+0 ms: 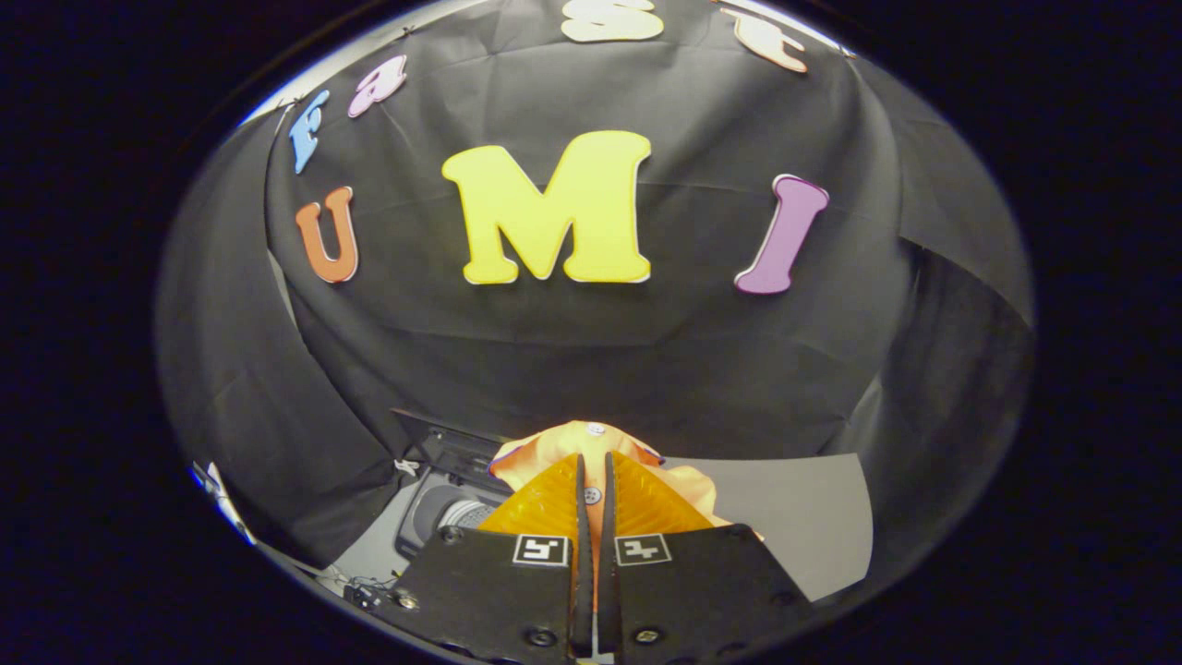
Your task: Put the clothes into the washing machine and then close the washing machine lid.
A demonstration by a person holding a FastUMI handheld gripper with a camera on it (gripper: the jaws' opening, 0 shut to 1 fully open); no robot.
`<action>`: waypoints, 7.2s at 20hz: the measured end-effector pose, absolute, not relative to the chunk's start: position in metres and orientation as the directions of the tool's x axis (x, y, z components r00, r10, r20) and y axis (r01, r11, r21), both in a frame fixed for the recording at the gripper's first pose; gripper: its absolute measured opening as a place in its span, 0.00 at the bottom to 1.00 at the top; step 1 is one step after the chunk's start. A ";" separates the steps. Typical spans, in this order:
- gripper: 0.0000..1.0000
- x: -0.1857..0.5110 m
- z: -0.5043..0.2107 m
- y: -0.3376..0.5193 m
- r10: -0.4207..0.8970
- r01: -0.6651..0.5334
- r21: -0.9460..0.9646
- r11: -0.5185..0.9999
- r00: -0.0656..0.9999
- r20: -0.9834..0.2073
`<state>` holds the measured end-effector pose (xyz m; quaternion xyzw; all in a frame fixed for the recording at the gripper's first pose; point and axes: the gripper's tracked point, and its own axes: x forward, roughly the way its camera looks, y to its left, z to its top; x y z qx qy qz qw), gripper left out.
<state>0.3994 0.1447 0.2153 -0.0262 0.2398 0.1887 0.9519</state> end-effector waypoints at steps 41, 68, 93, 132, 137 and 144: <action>0.05 0.369 0.143 0.363 0.522 -0.595 0.083 0.800 0.620 -0.585; 0.05 0.396 -0.042 0.375 0.431 -0.546 0.117 0.830 0.495 -0.754; 0.05 0.422 -0.185 0.381 0.310 -0.351 0.139 0.926 0.495 -0.811; 0.90 0.428 0.040 0.367 0.247 -0.322 -0.008 0.947 0.742 -0.624; 0.90 0.437 0.080 0.363 0.248 -0.313 -0.013 0.950 0.778 -0.578; 0.90 0.458 0.088 0.367 0.269 -0.313 0.025 0.949 0.770 -0.578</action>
